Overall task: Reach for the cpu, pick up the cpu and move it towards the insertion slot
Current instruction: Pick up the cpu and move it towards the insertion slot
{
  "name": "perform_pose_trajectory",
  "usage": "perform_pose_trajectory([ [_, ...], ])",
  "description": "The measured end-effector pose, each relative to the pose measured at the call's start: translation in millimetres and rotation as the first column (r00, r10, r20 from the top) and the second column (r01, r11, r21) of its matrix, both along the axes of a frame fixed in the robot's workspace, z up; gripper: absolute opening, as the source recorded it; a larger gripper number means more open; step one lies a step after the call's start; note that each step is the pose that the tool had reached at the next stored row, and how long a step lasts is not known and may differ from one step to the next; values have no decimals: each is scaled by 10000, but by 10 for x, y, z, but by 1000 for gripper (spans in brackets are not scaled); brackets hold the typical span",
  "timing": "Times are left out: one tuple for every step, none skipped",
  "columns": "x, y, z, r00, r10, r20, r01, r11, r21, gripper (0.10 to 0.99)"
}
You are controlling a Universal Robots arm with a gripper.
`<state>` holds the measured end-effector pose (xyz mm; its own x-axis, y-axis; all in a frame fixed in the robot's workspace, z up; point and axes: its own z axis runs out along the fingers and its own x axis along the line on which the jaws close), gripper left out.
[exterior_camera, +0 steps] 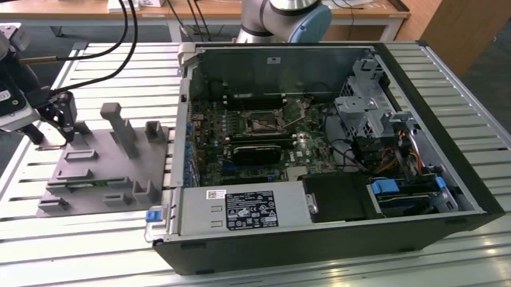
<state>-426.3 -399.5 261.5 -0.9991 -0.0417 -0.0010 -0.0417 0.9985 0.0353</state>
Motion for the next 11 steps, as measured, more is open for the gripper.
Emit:
perform_pose_trajectory([
  [0,1,8,10000,0,0,0,10000,-3,541],
  [0,2,16,10000,0,-1,0,10000,-8,541],
  [0,4,24,10000,0,0,0,10000,-14,541],
  [0,5,30,10000,0,1,0,10000,-18,541],
  [0,6,37,10000,0,0,0,10000,-22,541],
  [0,7,44,10000,0,0,0,10000,-26,541],
  [0,8,52,10000,0,-1,0,10000,-30,541],
  [0,9,58,10000,0,0,0,10000,-33,541],
  [0,10,65,10000,0,0,0,10000,-37,541],
  [0,12,71,10000,0,0,0,10000,-41,541],
  [0,12,79,10000,0,0,0,10000,-46,541],
])
